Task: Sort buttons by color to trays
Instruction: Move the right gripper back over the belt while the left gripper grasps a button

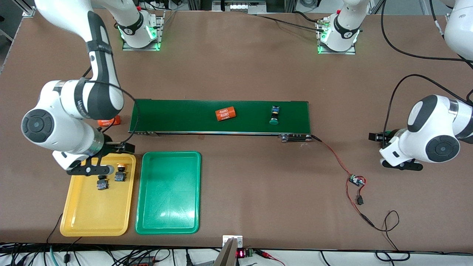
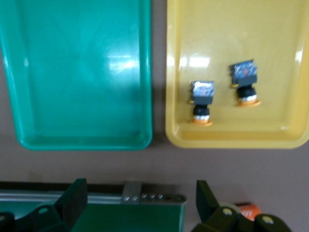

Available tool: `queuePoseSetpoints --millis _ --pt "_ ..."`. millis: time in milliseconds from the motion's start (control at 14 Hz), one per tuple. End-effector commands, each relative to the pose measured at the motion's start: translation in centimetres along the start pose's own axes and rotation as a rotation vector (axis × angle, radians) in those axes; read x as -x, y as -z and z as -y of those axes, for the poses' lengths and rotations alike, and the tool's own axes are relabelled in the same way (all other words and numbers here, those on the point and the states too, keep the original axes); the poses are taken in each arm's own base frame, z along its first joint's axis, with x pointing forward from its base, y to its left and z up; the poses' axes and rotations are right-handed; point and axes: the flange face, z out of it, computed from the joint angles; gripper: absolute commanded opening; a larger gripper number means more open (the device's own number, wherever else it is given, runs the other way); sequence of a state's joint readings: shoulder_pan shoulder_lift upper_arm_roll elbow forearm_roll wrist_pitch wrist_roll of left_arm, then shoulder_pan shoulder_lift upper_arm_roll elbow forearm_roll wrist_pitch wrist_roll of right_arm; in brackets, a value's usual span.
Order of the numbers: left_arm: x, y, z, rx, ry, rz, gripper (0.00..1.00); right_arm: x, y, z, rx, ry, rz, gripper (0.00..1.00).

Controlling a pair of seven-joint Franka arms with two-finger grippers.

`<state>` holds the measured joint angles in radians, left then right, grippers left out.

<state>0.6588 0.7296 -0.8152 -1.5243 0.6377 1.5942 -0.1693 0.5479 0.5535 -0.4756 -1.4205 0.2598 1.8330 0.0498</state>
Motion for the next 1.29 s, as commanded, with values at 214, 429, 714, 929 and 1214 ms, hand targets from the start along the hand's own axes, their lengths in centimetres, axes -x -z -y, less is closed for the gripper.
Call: queuePoseSetpoints --millis 214,429,714,929,1214 --pt "-0.3 -8.4 4.9 0.038 -0.114 -0.132 1.0 2.2 2.0 1.1 0.007 -0.035 0.029 1.0" --pt "-0.1 -10.9 7.2 0.044 -0.13 -0.166 1.0 1.8 2.6 0.2 0.013 -0.036 0.02 1.0" --pt "-0.6 -13.3 8.2 0.059 -0.148 -0.179 0.98 2.3 2.3 2.1 0.093 -0.027 0.019 1.0" --pt "-0.2 -14.4 7.6 0.069 -0.161 -0.16 0.8 2.7 2.0 4.2 0.097 -0.035 0.012 1.0" --pt "-0.1 -15.5 7.9 0.085 -0.157 -0.148 0.54 2.8 2.5 3.9 0.094 -0.043 0.011 1.0"
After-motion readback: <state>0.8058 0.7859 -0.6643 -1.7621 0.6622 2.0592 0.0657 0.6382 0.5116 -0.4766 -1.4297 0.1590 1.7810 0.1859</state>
